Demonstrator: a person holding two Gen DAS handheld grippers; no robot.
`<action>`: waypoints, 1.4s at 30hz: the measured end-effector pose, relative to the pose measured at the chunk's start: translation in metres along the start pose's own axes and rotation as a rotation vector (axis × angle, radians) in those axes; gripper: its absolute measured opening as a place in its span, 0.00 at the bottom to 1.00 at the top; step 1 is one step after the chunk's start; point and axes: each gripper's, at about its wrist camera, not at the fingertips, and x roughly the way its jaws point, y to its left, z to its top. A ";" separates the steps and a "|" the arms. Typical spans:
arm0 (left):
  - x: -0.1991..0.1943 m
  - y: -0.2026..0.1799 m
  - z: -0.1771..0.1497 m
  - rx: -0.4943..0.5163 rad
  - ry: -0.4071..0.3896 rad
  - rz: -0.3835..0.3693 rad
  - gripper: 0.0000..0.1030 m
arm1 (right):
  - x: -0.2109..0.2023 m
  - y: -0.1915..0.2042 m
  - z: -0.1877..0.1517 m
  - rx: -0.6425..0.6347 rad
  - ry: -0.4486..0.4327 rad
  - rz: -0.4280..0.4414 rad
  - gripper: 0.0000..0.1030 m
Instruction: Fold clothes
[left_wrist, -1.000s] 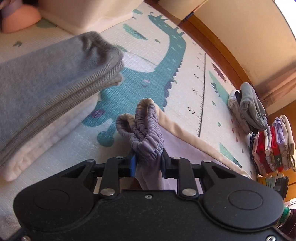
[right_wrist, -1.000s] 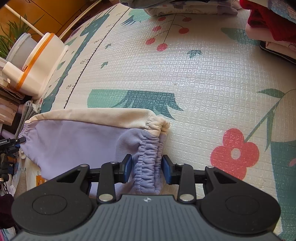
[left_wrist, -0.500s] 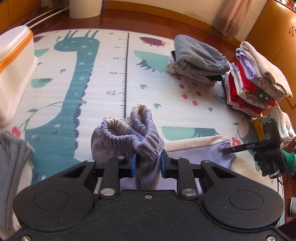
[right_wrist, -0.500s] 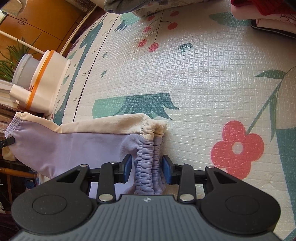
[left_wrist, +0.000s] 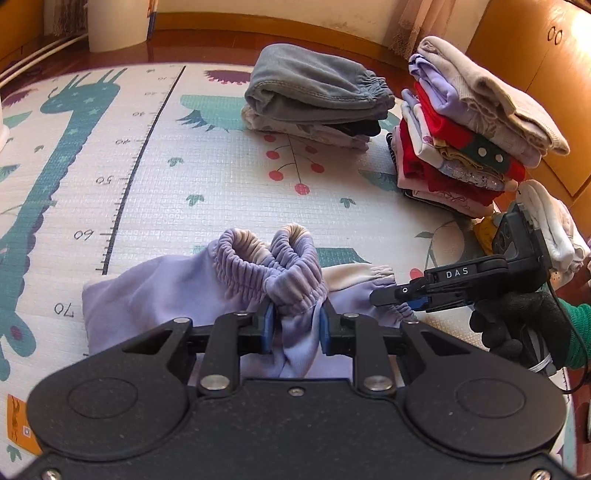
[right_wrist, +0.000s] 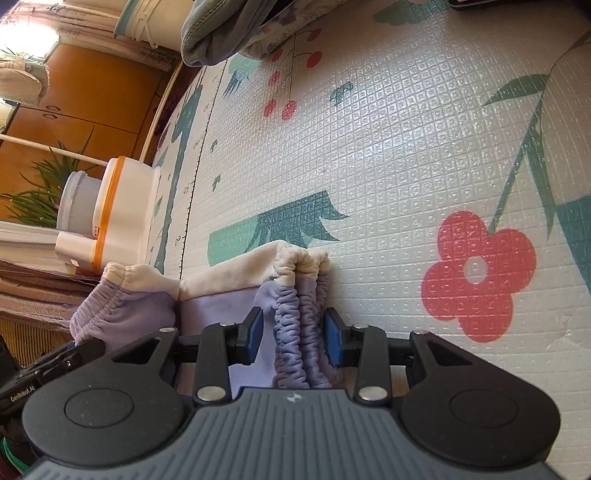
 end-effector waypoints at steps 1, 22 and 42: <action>0.002 -0.010 -0.002 0.030 -0.017 0.018 0.21 | 0.000 0.000 0.000 0.003 -0.002 0.003 0.37; 0.059 -0.147 -0.064 0.666 -0.236 0.384 0.19 | -0.019 -0.034 0.006 0.250 -0.114 0.138 0.37; 0.023 -0.062 -0.090 0.271 -0.235 0.343 0.54 | -0.026 0.115 -0.012 -0.753 -0.198 -0.046 0.35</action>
